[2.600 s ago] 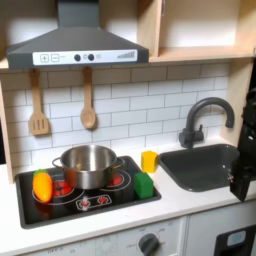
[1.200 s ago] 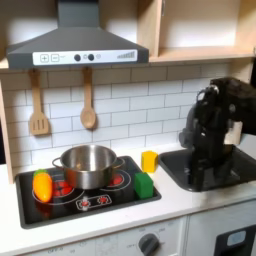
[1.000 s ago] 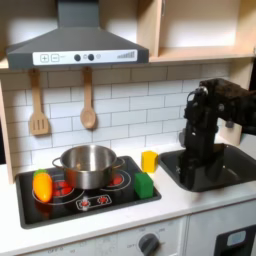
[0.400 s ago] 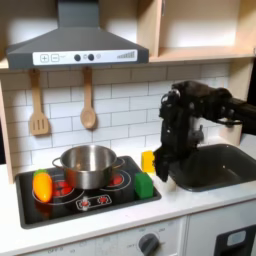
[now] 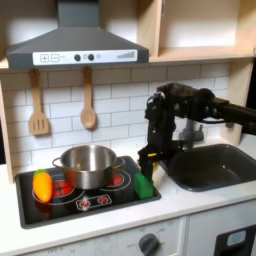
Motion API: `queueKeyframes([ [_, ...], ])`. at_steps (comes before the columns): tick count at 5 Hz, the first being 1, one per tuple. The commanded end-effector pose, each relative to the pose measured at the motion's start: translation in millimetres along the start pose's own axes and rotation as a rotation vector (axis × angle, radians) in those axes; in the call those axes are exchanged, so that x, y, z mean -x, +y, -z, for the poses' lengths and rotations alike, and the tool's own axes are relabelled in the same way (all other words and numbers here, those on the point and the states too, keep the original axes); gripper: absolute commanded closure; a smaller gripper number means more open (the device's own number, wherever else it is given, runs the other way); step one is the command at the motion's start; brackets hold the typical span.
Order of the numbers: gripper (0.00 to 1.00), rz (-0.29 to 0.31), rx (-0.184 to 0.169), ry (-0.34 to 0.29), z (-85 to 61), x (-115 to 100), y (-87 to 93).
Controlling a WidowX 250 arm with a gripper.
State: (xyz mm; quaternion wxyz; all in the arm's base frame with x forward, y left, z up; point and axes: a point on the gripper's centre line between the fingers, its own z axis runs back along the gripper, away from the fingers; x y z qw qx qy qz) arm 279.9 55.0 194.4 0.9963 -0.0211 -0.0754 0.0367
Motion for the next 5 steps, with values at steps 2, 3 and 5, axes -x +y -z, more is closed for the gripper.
queueKeyframes([
  [2,0.0,0.098,0.051,-0.022,17.0,-18,1.7],
  [3,0.0,0.107,0.052,-0.045,18.6,-20,0.6],
  [5,0.0,0.103,0.026,-0.043,28.8,-21,1.1],
])
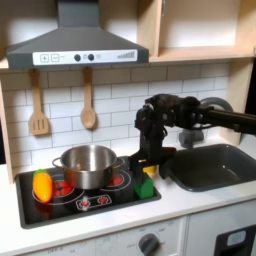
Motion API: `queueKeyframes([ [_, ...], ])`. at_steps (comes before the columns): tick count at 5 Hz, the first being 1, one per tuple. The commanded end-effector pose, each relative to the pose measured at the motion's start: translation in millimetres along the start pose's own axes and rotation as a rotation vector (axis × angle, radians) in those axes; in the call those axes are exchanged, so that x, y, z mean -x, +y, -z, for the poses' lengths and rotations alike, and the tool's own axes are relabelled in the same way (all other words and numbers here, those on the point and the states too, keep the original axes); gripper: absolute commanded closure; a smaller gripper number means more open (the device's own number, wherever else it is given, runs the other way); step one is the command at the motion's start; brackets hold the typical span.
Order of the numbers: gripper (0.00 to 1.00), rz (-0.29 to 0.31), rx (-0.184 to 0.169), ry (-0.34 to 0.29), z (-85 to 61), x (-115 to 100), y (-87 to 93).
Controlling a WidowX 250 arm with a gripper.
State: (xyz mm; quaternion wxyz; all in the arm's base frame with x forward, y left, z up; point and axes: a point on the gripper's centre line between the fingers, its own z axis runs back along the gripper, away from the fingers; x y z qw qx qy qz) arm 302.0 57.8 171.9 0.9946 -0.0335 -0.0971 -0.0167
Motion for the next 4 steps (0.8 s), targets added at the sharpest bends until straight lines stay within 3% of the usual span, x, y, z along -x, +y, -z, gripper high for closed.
queueKeyframes([
  [1,0.0,0.004,-0.022,-0.009,5.1,-4,-1.6],
  [3,0.0,-0.035,-0.05,0.023,16.5,-9,7.8],
  [4,0.0,-0.049,-0.043,0.036,20.2,-10,8.5],
])
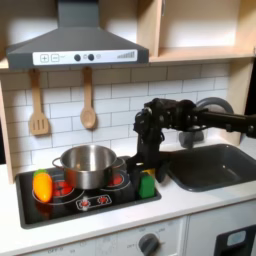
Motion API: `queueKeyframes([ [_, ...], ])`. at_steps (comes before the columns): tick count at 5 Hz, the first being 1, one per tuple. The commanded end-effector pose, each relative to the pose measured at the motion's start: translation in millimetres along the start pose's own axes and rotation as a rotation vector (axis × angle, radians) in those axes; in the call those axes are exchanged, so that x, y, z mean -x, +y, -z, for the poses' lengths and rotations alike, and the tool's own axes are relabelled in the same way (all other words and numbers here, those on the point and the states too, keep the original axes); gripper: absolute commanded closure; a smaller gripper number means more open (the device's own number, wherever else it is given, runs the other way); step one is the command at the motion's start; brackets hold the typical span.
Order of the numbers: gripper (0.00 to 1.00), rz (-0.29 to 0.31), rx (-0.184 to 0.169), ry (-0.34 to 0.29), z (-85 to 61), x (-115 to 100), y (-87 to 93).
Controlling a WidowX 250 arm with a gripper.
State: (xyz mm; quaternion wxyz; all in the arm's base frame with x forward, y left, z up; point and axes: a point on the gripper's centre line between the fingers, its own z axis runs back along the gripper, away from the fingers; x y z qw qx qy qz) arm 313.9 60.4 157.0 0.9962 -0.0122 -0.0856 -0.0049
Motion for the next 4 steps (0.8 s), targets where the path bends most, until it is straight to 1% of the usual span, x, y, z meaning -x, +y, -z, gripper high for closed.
queueKeyframes([
  [1,0.0,-0.032,0.002,0.024,6.3,-1.5,1.9],
  [2,0.0,-0.034,0.005,0.028,6.6,-2.6,-0.8],
  [3,0.89,-0.044,0.0,0.04,7.9,-2.7,0.6],
  [4,1.0,-0.067,-0.005,0.049,10.2,-3.9,2.6],
])
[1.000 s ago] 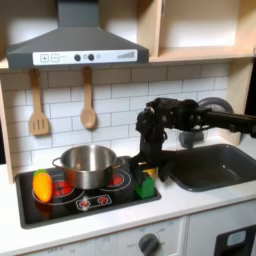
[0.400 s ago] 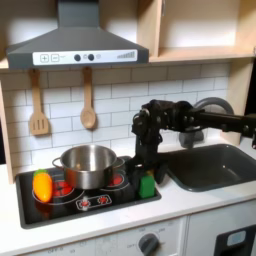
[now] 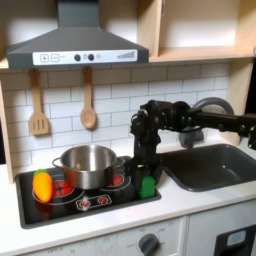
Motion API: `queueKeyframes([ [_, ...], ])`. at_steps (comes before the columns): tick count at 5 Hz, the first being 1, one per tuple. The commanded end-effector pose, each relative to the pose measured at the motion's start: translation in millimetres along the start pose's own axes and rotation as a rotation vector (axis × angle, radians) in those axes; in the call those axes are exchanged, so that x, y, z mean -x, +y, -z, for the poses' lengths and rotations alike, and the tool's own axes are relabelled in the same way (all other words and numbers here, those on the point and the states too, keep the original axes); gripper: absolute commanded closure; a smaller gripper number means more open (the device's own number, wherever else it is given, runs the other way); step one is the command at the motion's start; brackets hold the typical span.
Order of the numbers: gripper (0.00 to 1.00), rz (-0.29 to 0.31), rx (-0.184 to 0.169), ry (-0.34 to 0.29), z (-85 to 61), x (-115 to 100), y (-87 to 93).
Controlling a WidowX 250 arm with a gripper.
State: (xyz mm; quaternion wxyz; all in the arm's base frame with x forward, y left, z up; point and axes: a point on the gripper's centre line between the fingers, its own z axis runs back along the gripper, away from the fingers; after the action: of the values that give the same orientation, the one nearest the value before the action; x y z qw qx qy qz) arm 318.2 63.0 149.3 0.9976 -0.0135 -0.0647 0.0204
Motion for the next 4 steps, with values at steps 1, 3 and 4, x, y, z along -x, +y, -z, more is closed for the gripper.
queueKeyframes([
  [1,1.0,-0.035,-0.005,0.006,1.2,-3,-0.1],
  [3,1.0,-0.066,0.016,-0.003,-8.3,-7,-0.6],
  [4,1.0,-0.053,0.029,-0.002,-12.9,-7,-5.0],
])
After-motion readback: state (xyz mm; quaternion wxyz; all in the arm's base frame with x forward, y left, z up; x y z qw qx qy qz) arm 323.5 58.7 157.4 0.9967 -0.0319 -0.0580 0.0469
